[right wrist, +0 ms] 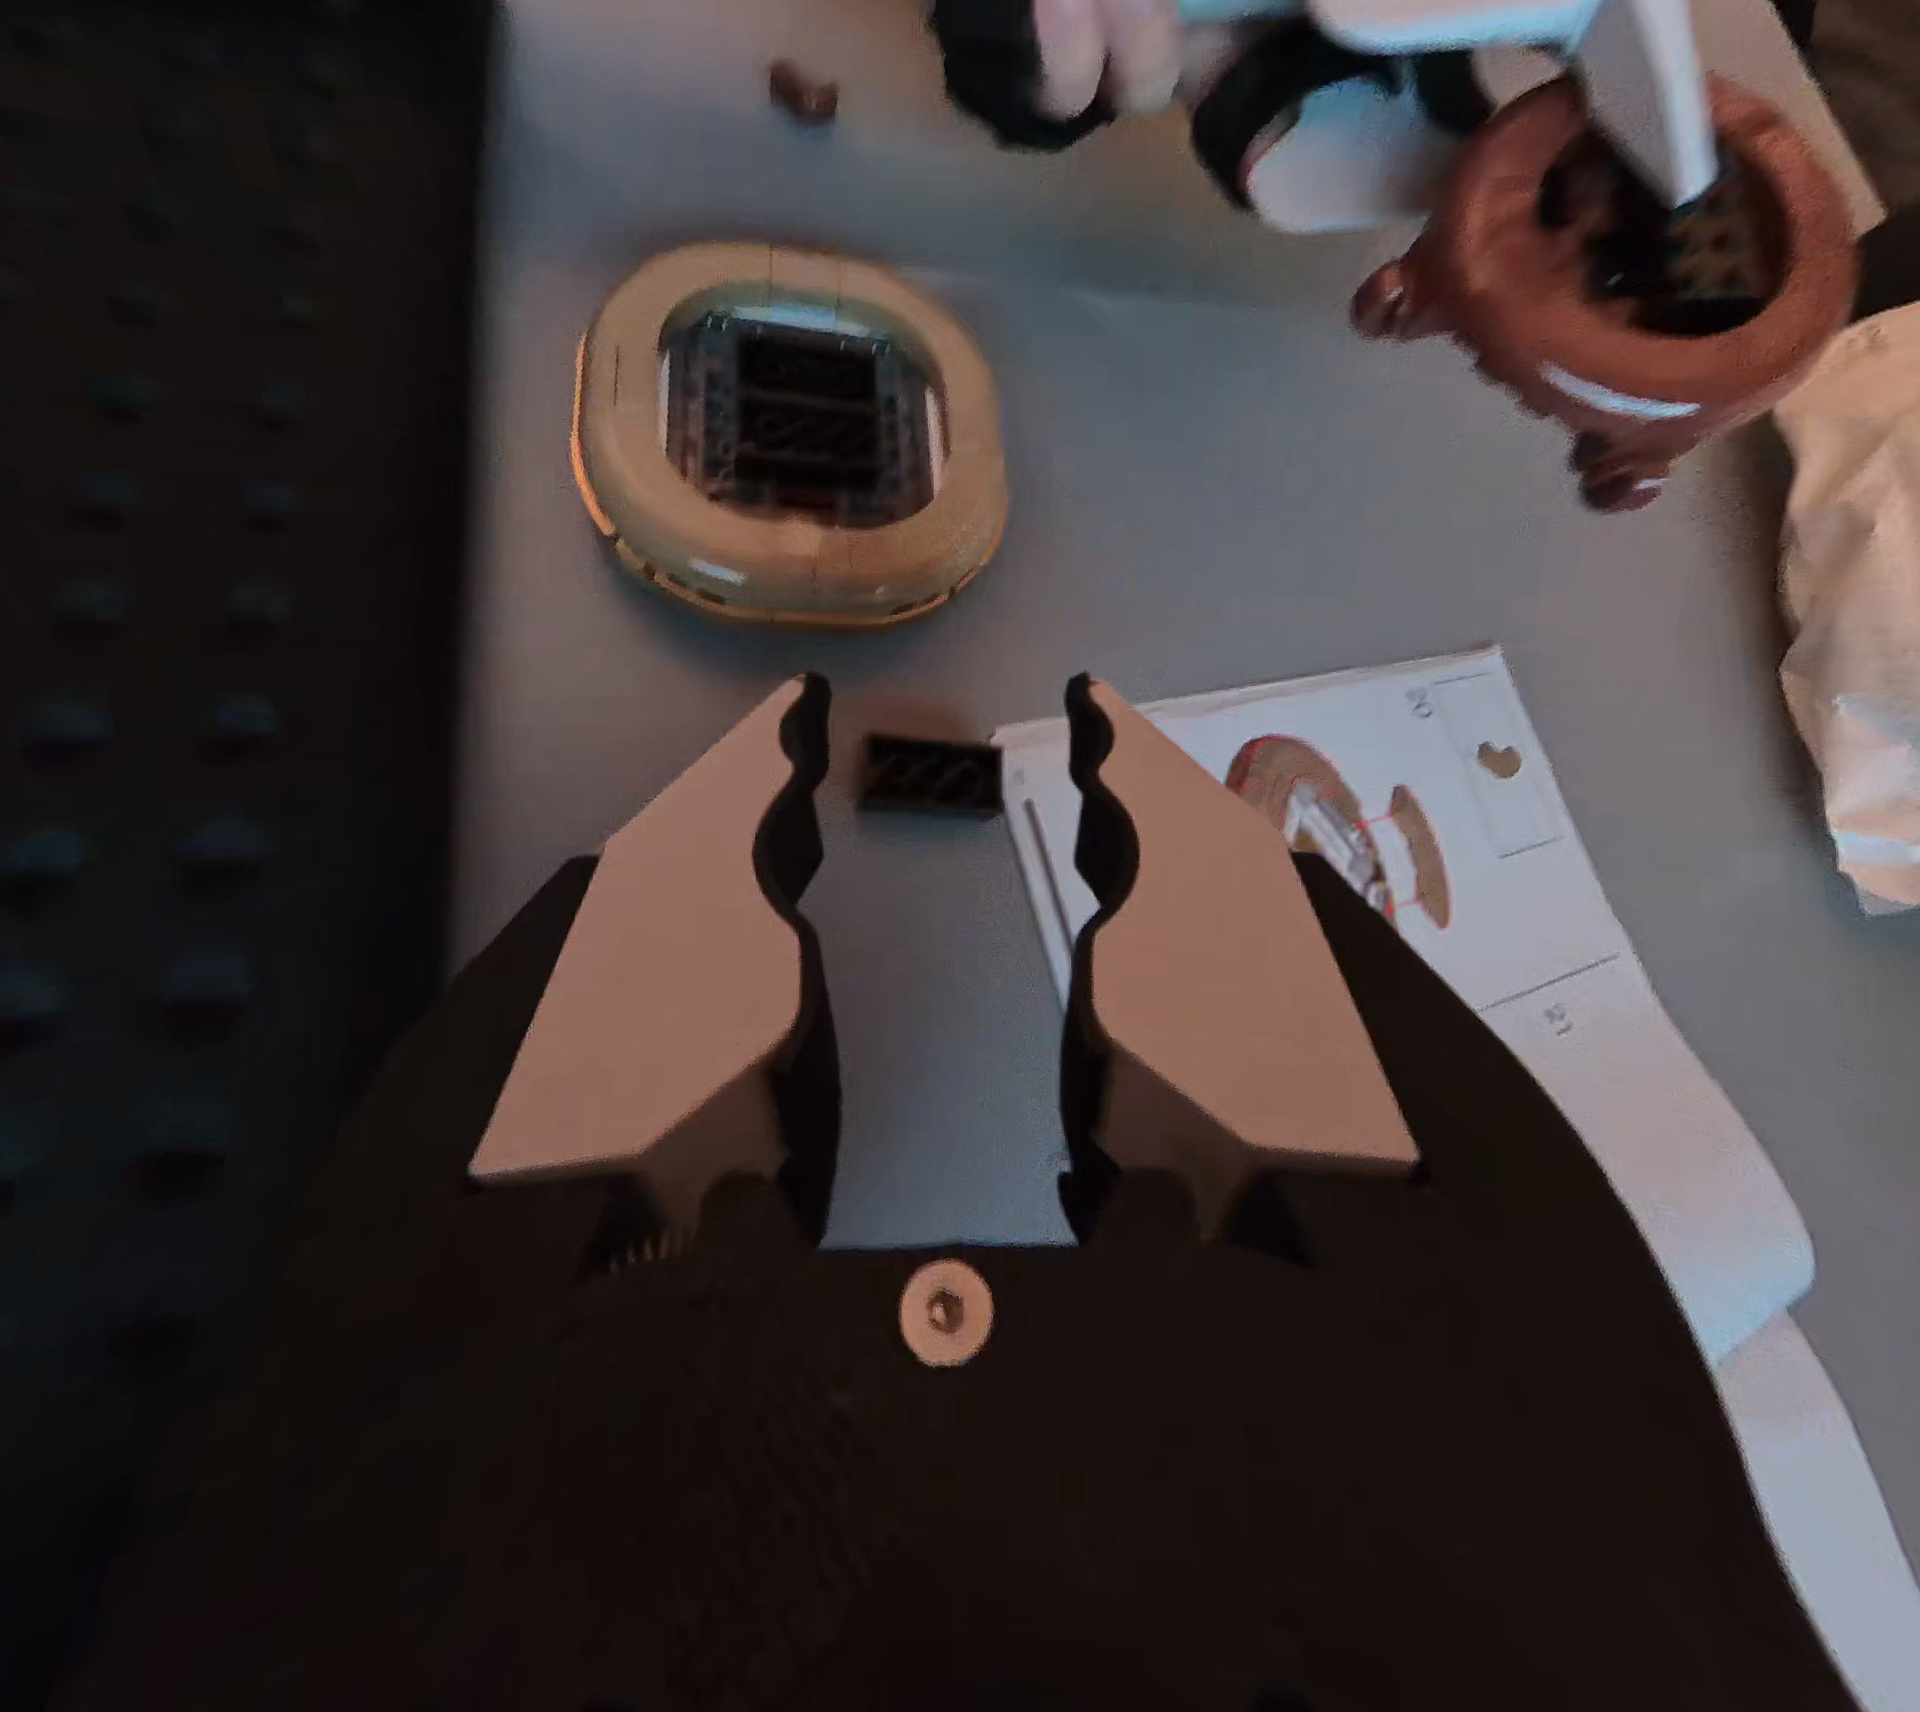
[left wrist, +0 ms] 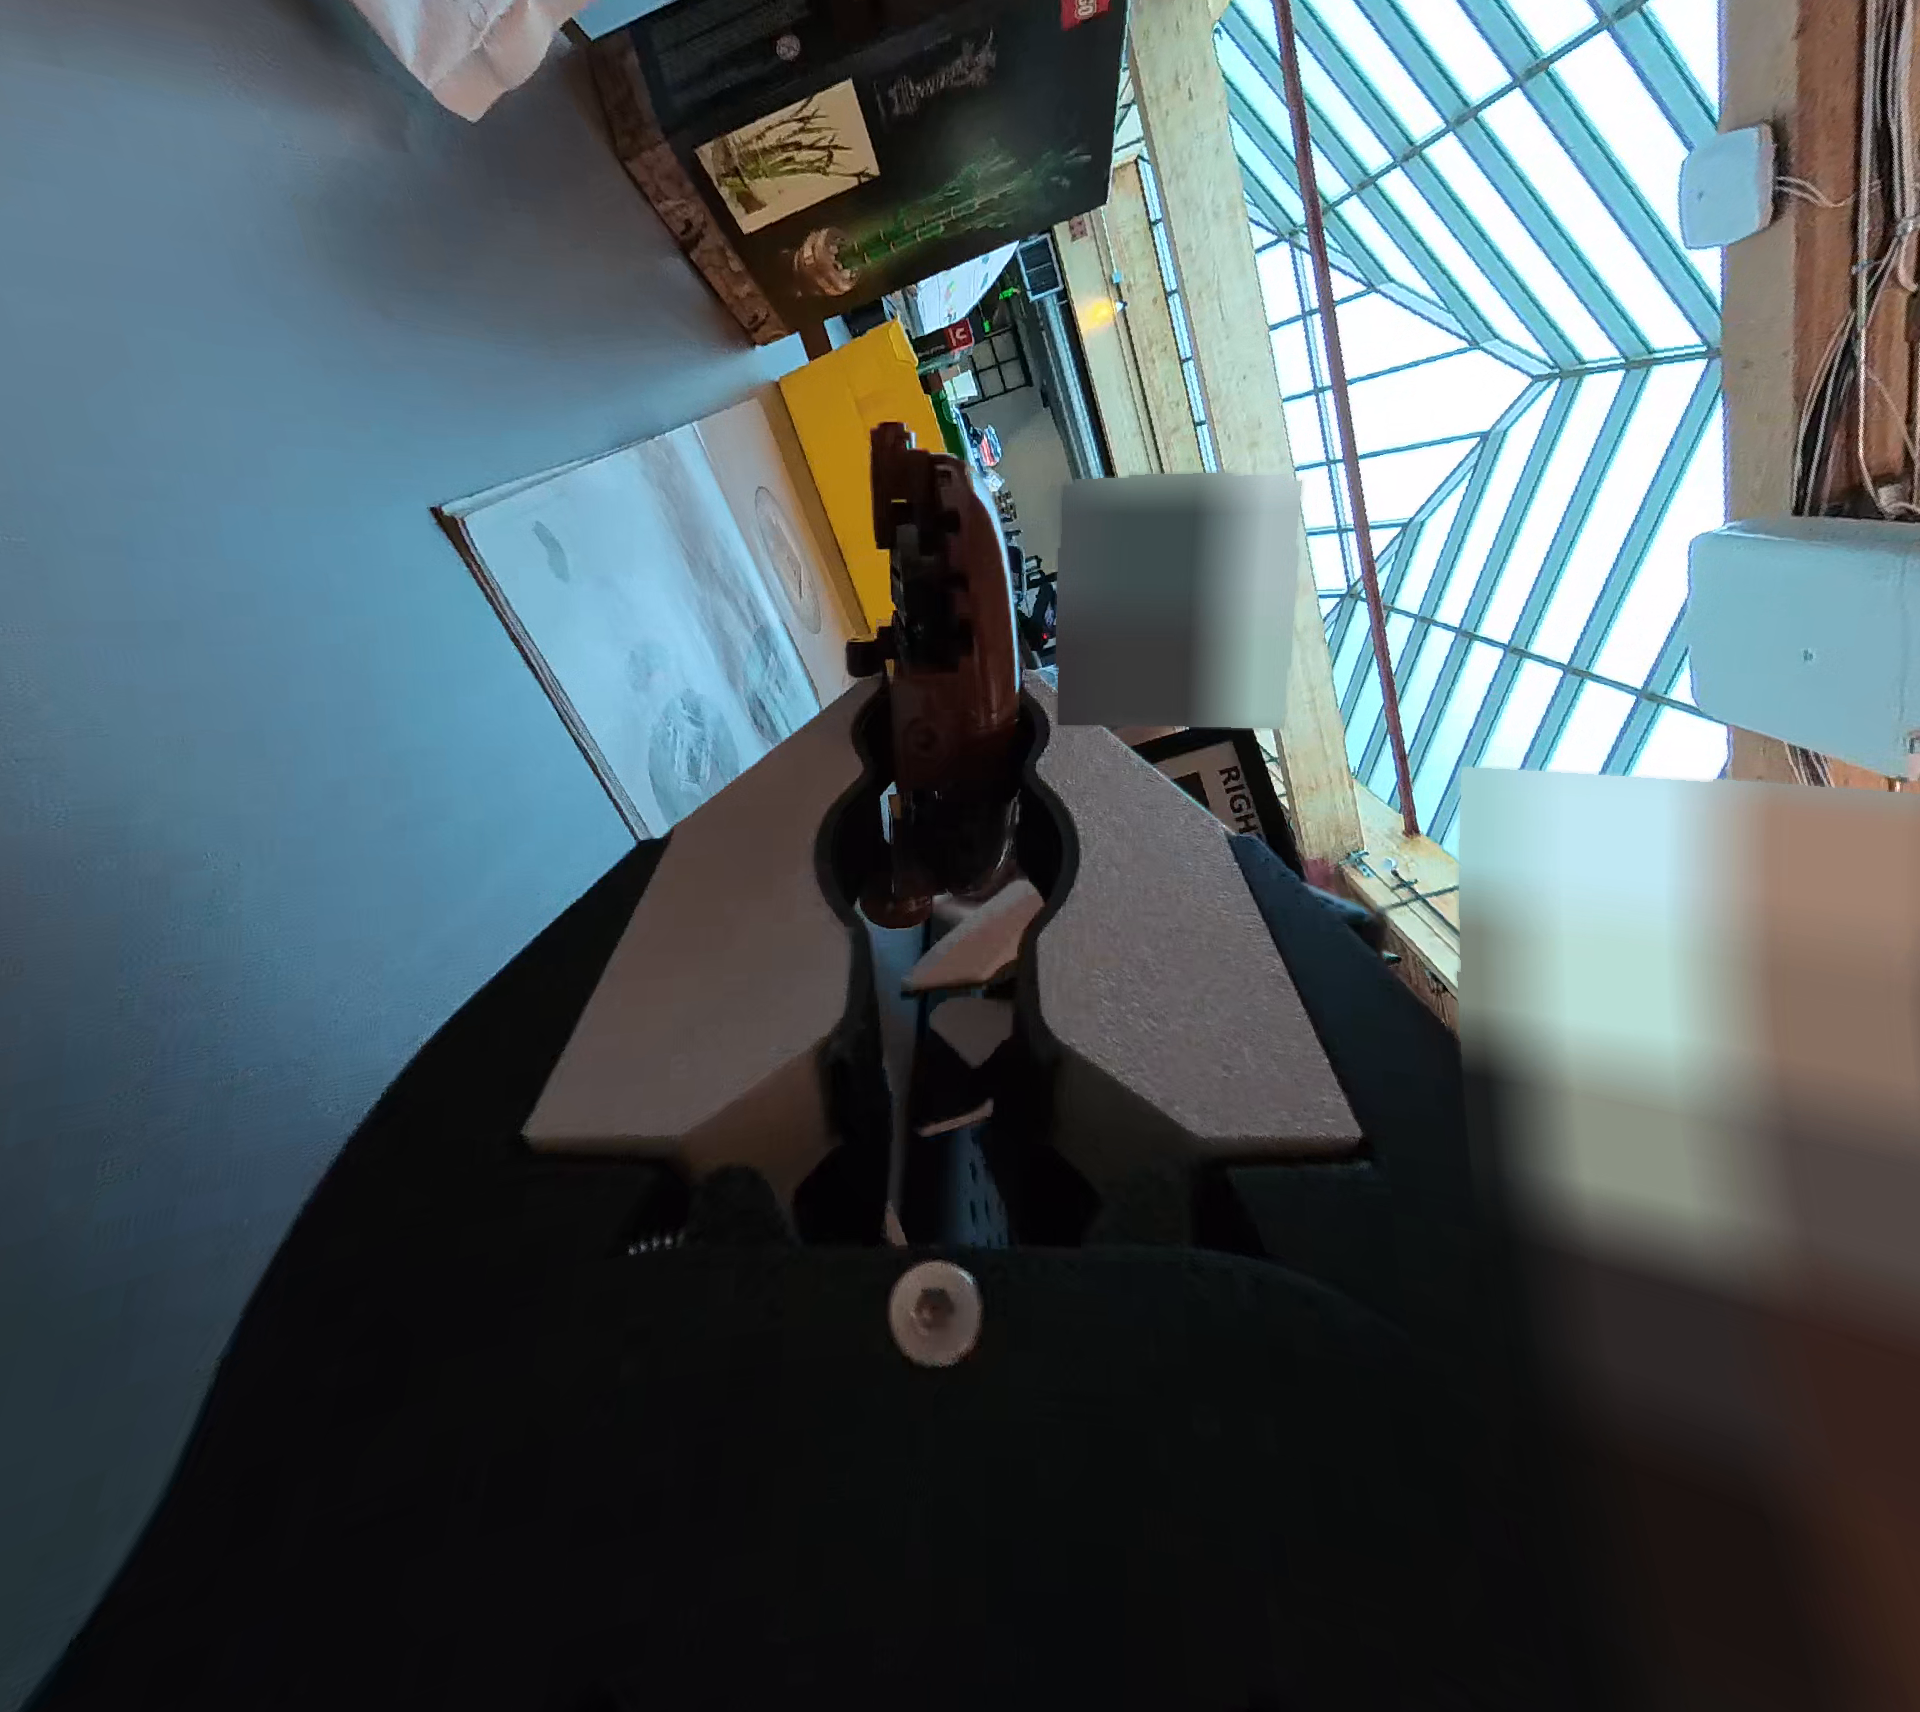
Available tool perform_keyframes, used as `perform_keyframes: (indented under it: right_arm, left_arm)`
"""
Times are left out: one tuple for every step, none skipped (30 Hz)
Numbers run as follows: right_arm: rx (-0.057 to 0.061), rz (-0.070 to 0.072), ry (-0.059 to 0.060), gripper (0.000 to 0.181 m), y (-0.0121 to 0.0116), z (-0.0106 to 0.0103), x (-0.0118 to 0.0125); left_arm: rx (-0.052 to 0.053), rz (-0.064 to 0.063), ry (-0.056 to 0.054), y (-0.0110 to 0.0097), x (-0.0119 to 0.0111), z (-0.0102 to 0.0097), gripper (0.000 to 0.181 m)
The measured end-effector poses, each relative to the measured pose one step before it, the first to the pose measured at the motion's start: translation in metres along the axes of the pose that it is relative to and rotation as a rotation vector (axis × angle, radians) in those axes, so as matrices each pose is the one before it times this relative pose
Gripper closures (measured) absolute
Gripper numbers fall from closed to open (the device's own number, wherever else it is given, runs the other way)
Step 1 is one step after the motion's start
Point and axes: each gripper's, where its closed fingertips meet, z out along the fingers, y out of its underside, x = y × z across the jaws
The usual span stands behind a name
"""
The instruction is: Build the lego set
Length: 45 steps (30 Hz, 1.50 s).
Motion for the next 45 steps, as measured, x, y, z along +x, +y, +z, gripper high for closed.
perform_keyframes:
  right_arm:
    - [-0.0214,-0.0055,0.0025,0.138,0.0051,0.00118,-0.00447]
    - [-0.0185,-0.0016,0.0036,0.139,0.00497,0.00115,-0.0029]
    - [-0.0135,0.0106,0.0114,0.139,0.00435,0.00087,0.00024]
    - [-0.0035,0.0214,0.0143,0.139,0.00252,0.00015,0.00221]
    - [0.0069,0.0291,0.0134,0.139,-0.00002,-0.00037,0.00276]
    - [0.0019,0.0531,0.0239,0.142,-0.00057,-0.00015,0.00517]
    - [-0.0192,0.0634,0.025,0.142,0.00178,0.00022,0.00516]
    - [-0.036,0.0783,0.0598,0.142,0.00436,-0.00069,0.00914]
    - [-0.0631,0.1277,0.0953,0.141,0.00854,-0.00162,0.01338]
    - [-0.0258,0.1045,-0.043,0.14,0.00328,-0.00138,-0.00924]
    - [0.0242,0.1173,-0.006,0.142,-0.00134,-0.00206,-0.00604]
    - [0.0317,0.0728,0.0021,0.145,-0.00047,-0.00064,-0.00638]
    - [-0.0082,0.029,0.0362,0.145,0.00461,0.00103,-0.00152]
    - [-0.0209,-0.0013,0.0604,0.144,0.00495,0.0016,0.00264]
    - [-0.0117,-0.0062,0.0372,0.143,0.00194,0.00164,0.00013]
    - [-0.0041,0.0065,0.0158,0.138,-0.00006,0.00126,-0.00197]
    - [-0.0016,0.0131,-0.0009,0.135,-0.00081,0.00066,-0.00294]
    - [0.0009,0.0222,-0.0075,0.131,-0.00104,0.00039,-0.00258]
    - [-0.0013,0.0248,-0.0137,0.129,-0.00023,0.00051,-0.00283]
    - [-0.0122,0.0215,-0.0143,0.128,0.00146,0.00086,-0.0031]
    - [-0.0138,0.0097,-0.002,0.127,0.00193,0.00181,-0.00183]
    - [-0.0141,-0.0091,0.0192,0.127,0.00187,0.00282,0.00118]
    - [-0.0202,-0.0097,0.0215,0.127,0.00209,0.00237,0.00203]
    - [0.0079,-0.0063,0.0114,0.127,-0.00272,0.0003,0.00104]
    - [0.0087,-0.0021,0.0106,0.128,-0.00238,-0.00012,0.00198]
    - [0.0002,-0.0029,0.0068,0.13,-0.00054,-0.00025,0.00247]
    - [-0.0087,-0.0031,0.0022,0.132,0.00179,-0.00013,0.00306]
    - [-0.0137,0.0075,-0.0001,0.132,0.00331,-0.00047,0.00426]
    - [-0.0028,0.0154,0.0012,0.132,0.0024,-0.00139,0.00572]
    - [0.0096,0.0147,-0.003,0.132,0.00049,-0.00246,0.00536]
    - [0.0125,0.0139,0.001,0.132,-0.0004,-0.00278,0.00579]
    - [0.0095,0.0127,0.0002,0.133,-0.00044,-0.00246,0.00443]
    - [0.0116,0.0156,-0.0066,0.133,-0.00112,-0.00193,0.00166]
    - [0.0095,0.0097,-0.0182,0.134,-0.00085,-0.00089,-0.00253]
    - [0.0002,-0.0017,-0.0241,0.134,0.00019,0.00079,-0.00568]
    - [-0.0119,-0.0154,-0.0117,0.134,0.00163,0.0022,-0.0044]
    - [-0.0187,-0.0322,-0.0014,0.134,0.00185,0.00264,-0.00289]
    - [-0.0175,-0.0268,0.0094,0.134,0.00139,0.00228,-0.00017]
    - [-0.0048,-0.0171,0.0042,0.135,-0.00037,0.00139,0.00038]
    - [0.0045,-0.0111,-0.0051,0.14,-0.00159,0.00037,0.00009]
    - [-0.0026,-0.0082,-0.0096,0.152,0.00011,0.00029,-0.00018]
    - [-0.007,-0.0111,-0.0117,0.164,0.00101,0.00037,-0.00005]
    - [-0.0038,-0.0234,-0.0183,0.166,0.00082,-0.00024,-0.00115]
    - [-0.016,-0.0313,-0.011,0.166,0.00205,-0.00179,0.00066]
    - [-0.0238,-0.0479,-0.0155,0.166,0.00194,-0.0037,0.00087]
  left_arm:
    - [-0.0012,0.0025,0.0081,0.00031,0.00188,0.00083,0.164]
    - [-0.0016,0.0033,0.0054,0.0007,0.00174,0.00112,0.164]
    - [-0.0042,0.003,0.0006,0.0012,0.00067,0.00118,0.163]
    - [-0.0036,0.0016,-0.0019,0.0012,0.00017,0.00092,0.163]
    - [-0.0014,0.0003,-0.0011,0.00074,0.00014,0.00071,0.163]
    - [0.0,-0.0009,0.0007,0.0004,0.00006,0.00034,0.163]
    - [0.003,-0.0022,0.0006,-0.00027,-0.00022,0.00003,0.163]
    - [0.0027,-0.0027,-0.0002,-0.00036,-0.00053,-0.00023,0.163]
    - [0.0014,-0.0021,-0.0018,-0.00028,-0.00072,-0.00052,0.163]
    - [0.0032,-0.0021,-0.002,-0.00057,-0.00042,-0.00058,0.163]
    - [0.004,-0.0011,-0.0002,-0.00077,0.00005,-0.00064,0.163]
    - [0.0024,0.0005,-0.0004,-0.00065,0.00017,-0.00044,0.163]
    - [0.0001,0.0027,-0.0012,-0.00023,0.00031,-0.00007,0.163]
    - [0.0013,0.0041,-0.0021,-0.00034,0.00033,0.00003,0.163]
    - [0.0002,0.0033,-0.0019,0.00003,0.00023,0.00035,0.163]
    - [-0.001,0.0024,0.0008,0.00026,0.00048,0.00039,0.163]
    - [-0.0001,-0.0009,0.0023,0.00046,0.00039,0.0004,0.163]
    - [-0.0002,-0.0024,0.0031,0.0004,0.00037,0.00038,0.163]
    - [-0.001,-0.0018,0.0027,0.00049,0.00035,0.00047,0.163]
    - [-0.0013,-0.0007,0.0017,0.00043,0.00022,0.00039,0.163]
    - [-0.0007,-0.0006,0.0013,0.00011,0.0004,0.00032,0.163]
    - [-0.0008,0.0008,0.0027,0.00016,0.00082,0.00034,0.164]
    - [-0.0026,0.0019,0.0034,0.00026,0.0011,0.00031,0.164]
    - [-0.004,0.0025,0.0024,0.0004,0.00107,0.00052,0.164]
    - [-0.0027,0.0023,0.0012,0.00046,0.00082,0.00039,0.163]
    - [0.0005,0.0021,0.002,0.00017,0.00073,0.00023,0.163]
    - [0.0012,-0.0004,0.003,0.0,0.00062,0.00002,0.163]
    - [0.0009,-0.0019,0.0035,0.00003,0.00057,0.00006,0.164]
    - [0.0025,-0.0016,0.0023,-0.00036,0.00004,-0.00015,0.163]
    - [0.0023,-0.0021,-0.0001,-0.00032,-0.00027,-0.00003,0.163]
    - [-0.0016,-0.0023,-0.0006,0.00028,-0.00055,-0.00004,0.163]
    - [-0.0024,-0.0024,-0.0005,0.0003,-0.00049,0.00027,0.163]
    - [0.0002,-0.0015,0.0007,0.00015,-0.0001,0.00033,0.163]
    - [-0.0011,-0.0011,0.0011,0.00027,0.00008,0.00054,0.163]
    - [-0.005,0.0008,0.0008,0.00085,0.00019,0.00073,0.163]
    - [-0.0049,0.0022,-0.0006,0.00074,-0.00002,0.00067,0.163]
    - [-0.0023,0.0018,-0.0013,0.00053,-0.00012,0.00057,0.163]
    - [-0.0014,0.0,-0.0007,0.00027,-0.00034,0.0003,0.163]
    - [-0.0008,-0.0015,0.0,0.00017,-0.00032,0.00011,0.163]
    - [0.0012,-0.0019,-0.0005,-0.00008,-0.0004,-0.00018,0.163]
    - [0.0012,-0.0014,-0.0006,-0.00021,-0.00028,-0.00037,0.163]
    - [0.0004,-0.0002,-0.0004,-0.00013,-0.00024,-0.00028,0.163]
    - [-0.0004,0.0009,0.0,-0.00011,0.00001,-0.0003,0.164]
    - [-0.0012,0.0006,-0.0002,-0.0001,0.00006,-0.00014,0.163]
    - [0.0006,0.0015,0.0001,-0.00024,0.00019,-0.00014,0.164]
